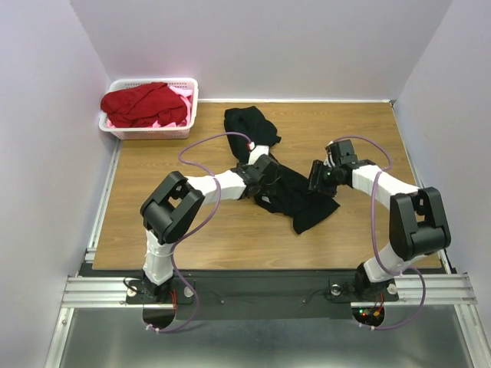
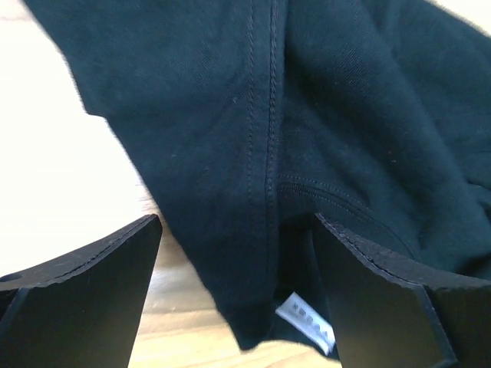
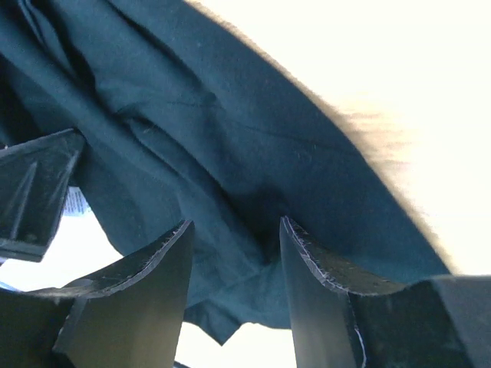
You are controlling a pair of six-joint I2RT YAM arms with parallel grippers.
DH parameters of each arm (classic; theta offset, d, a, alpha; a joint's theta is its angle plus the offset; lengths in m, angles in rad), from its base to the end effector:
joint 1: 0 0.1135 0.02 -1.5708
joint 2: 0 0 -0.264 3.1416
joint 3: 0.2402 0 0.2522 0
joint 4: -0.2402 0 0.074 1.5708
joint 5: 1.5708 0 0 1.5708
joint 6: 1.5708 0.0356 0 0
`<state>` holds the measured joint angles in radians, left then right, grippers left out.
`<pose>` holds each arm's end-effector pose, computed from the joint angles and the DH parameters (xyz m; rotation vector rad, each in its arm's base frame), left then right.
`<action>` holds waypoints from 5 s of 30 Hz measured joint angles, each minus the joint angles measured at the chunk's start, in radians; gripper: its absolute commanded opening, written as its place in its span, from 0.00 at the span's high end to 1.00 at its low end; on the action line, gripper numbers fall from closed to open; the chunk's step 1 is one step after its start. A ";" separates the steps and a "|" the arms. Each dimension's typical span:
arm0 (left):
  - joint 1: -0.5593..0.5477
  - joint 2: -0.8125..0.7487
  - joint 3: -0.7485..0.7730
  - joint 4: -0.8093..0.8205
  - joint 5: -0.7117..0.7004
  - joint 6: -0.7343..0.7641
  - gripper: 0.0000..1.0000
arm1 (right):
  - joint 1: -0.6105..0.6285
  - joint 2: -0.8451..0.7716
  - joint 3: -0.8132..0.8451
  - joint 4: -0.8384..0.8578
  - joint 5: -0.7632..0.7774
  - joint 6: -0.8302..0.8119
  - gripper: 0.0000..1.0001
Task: Fold and stack the t-shirts
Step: Flatten the tshirt out
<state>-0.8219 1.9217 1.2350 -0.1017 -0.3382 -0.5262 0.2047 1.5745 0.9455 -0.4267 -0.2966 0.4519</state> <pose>0.2906 -0.2952 0.1762 0.1798 2.3140 -0.2872 0.2990 0.0727 0.1879 0.2261 2.6770 0.6076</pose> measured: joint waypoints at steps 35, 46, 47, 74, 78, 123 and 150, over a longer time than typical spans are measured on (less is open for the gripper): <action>0.325 -0.090 0.021 -0.098 -0.297 0.645 1.00 | 0.050 -0.351 -0.135 -0.207 -0.017 -0.002 0.99; 0.403 0.228 0.467 -0.142 -0.319 0.767 0.18 | 0.468 -0.205 -0.116 -0.195 -0.085 0.110 0.42; 0.402 0.221 0.465 -0.151 -0.316 0.747 0.15 | 0.484 -0.177 -0.079 -0.207 -0.077 0.105 0.39; 0.032 -0.353 -0.231 -0.216 -0.092 0.122 0.51 | 0.196 0.484 0.567 -0.029 0.229 -0.057 0.43; 0.032 -0.299 -0.231 -0.159 -0.096 0.122 0.51 | 0.196 0.518 0.598 0.009 0.229 -0.055 0.43; 0.300 -0.104 -0.030 -0.196 -0.012 0.385 0.27 | -0.320 0.052 0.294 -0.008 0.308 -0.016 0.53; 0.122 -0.210 -0.234 -0.164 0.121 0.117 0.59 | 0.222 0.108 0.145 0.040 -0.116 0.025 0.64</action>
<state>-0.7002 1.7119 1.0008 -0.2657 -0.2176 -0.4088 0.4263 1.6829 1.0901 -0.3870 -0.4129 0.4767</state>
